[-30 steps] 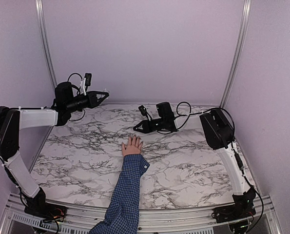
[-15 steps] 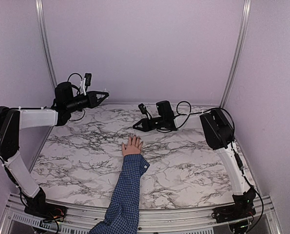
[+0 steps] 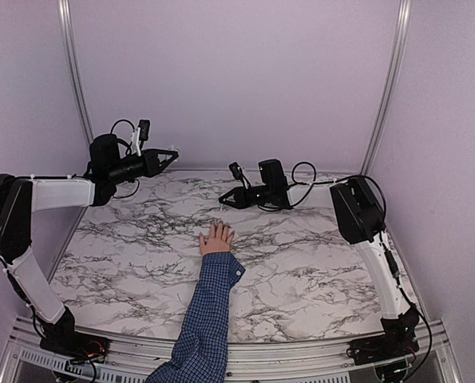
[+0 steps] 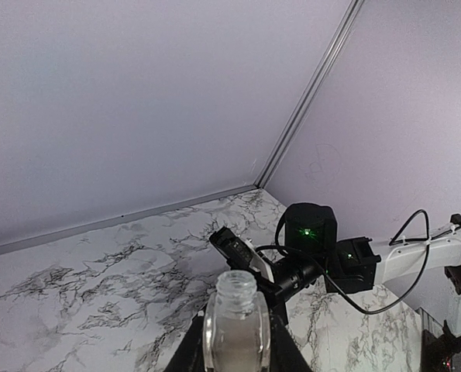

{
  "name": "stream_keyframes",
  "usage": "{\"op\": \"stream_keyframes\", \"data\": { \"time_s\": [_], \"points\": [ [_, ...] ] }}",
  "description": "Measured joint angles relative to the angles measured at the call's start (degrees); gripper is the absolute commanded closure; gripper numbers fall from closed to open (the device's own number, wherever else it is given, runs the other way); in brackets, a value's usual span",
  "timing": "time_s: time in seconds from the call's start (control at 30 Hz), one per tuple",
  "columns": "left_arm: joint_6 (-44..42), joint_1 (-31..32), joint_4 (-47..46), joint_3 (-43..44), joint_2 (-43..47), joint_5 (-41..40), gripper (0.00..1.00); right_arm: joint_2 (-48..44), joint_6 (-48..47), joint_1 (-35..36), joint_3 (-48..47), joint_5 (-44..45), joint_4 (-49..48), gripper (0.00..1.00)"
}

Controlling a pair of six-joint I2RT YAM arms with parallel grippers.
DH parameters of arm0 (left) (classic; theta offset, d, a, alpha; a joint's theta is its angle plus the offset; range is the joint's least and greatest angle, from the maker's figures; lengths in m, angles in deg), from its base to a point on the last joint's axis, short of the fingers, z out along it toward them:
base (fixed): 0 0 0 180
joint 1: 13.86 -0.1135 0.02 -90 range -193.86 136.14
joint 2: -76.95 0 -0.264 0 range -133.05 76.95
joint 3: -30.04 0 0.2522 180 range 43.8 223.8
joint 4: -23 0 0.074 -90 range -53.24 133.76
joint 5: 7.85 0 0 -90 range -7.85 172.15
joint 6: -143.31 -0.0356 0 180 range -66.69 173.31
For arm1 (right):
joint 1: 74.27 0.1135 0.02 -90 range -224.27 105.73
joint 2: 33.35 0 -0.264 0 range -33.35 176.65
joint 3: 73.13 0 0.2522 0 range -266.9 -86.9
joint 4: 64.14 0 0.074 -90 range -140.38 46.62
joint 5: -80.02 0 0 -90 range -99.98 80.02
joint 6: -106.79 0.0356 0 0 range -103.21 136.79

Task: Paint the nails
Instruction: Paint the hand on the nail.

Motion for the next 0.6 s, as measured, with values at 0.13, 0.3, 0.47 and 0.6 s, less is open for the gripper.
{"op": "stream_keyframes", "data": {
  "time_s": [0.13,0.3,0.47,0.6],
  "points": [
    [-0.02,0.00,0.00,0.00,0.00,0.00,1.00,-0.55,0.04,-0.04,0.81,-0.70,-0.33,1.00],
    [-0.02,0.00,0.00,0.00,0.00,0.00,1.00,-2.56,0.02,-0.04,3.06,-1.55,-0.28,1.00],
    [-0.02,0.00,0.00,-0.02,0.00,0.00,1.00,-3.89,0.00,0.00,4.59,-2.10,-0.33,1.00],
    [-0.02,0.00,0.00,-0.04,0.00,0.00,1.00,-3.96,0.04,0.31,5.53,-2.80,-0.31,1.00]
  ]
}}
